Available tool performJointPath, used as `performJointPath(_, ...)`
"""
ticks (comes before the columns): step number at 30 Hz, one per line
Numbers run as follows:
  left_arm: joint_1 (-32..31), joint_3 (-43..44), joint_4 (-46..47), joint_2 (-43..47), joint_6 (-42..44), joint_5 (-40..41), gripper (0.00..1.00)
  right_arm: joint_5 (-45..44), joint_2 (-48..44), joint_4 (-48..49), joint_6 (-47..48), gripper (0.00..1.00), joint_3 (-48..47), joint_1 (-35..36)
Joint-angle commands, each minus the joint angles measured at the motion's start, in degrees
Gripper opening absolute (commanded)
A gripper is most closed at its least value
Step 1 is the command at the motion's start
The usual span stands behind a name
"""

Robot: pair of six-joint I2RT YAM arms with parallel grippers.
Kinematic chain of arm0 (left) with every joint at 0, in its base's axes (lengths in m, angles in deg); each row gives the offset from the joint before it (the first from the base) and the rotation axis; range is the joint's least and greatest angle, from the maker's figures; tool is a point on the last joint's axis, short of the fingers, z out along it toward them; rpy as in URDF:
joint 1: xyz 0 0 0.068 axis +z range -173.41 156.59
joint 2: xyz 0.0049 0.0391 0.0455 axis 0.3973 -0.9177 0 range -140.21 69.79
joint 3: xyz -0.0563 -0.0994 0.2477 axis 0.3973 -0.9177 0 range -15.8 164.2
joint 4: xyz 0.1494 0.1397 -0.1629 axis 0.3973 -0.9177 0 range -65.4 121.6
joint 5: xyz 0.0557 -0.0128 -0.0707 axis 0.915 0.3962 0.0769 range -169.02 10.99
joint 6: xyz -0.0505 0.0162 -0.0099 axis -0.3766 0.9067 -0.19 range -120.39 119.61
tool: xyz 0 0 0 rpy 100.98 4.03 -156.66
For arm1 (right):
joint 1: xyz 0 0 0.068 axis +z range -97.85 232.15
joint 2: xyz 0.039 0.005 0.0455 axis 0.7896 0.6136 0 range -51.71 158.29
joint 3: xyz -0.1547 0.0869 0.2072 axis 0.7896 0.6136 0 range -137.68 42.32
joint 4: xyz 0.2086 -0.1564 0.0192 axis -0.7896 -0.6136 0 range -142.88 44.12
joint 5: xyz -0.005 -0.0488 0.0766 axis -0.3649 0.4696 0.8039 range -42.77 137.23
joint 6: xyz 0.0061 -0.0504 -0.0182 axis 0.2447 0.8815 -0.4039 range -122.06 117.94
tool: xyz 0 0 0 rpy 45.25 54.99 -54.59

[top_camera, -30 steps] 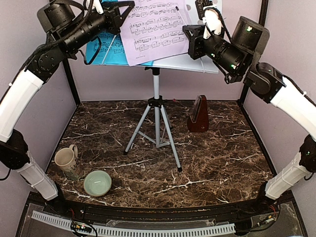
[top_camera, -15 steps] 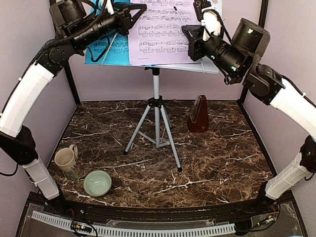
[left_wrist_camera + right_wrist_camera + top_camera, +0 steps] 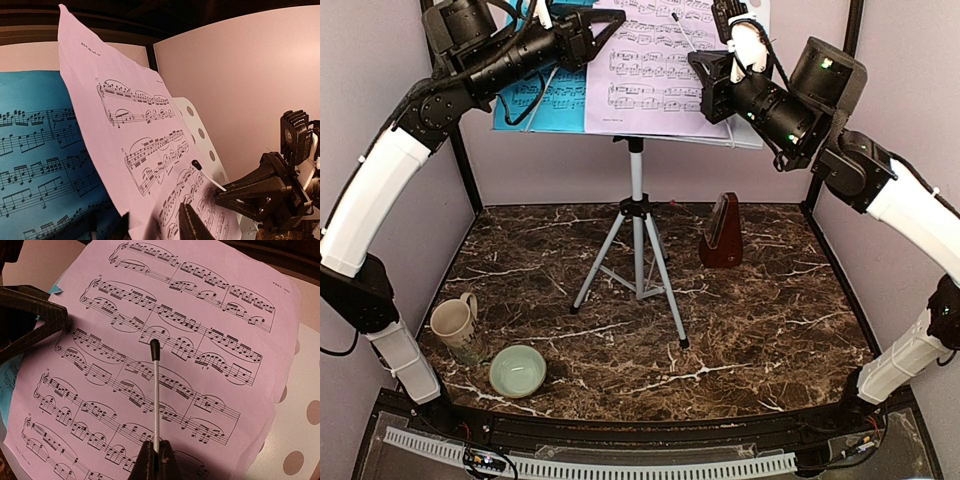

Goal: Set up the instrument practice props

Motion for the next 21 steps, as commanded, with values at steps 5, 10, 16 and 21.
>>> performJointPath(5,0.35,-3.95,-0.83,5.23,-1.88,-0.58,0.33,0.79,-1.15,0.74,0.24,0.00,0.56,-0.28)
performJointPath(10,0.35,-5.38,-2.43,6.70,-2.01,-0.24,0.34,0.49,-1.18,0.27,0.12,0.00,0.54,-0.28)
performJointPath(16,0.35,-8.94,-2.20,9.22,-2.22,0.70,0.33,0.42,-1.33,0.26,0.10,0.00,0.91,-0.28)
performJointPath(21,0.35,-11.03,-1.40,10.27,-2.33,0.65,0.23,0.57,-1.08,0.30,0.36,0.00,0.93,-0.28)
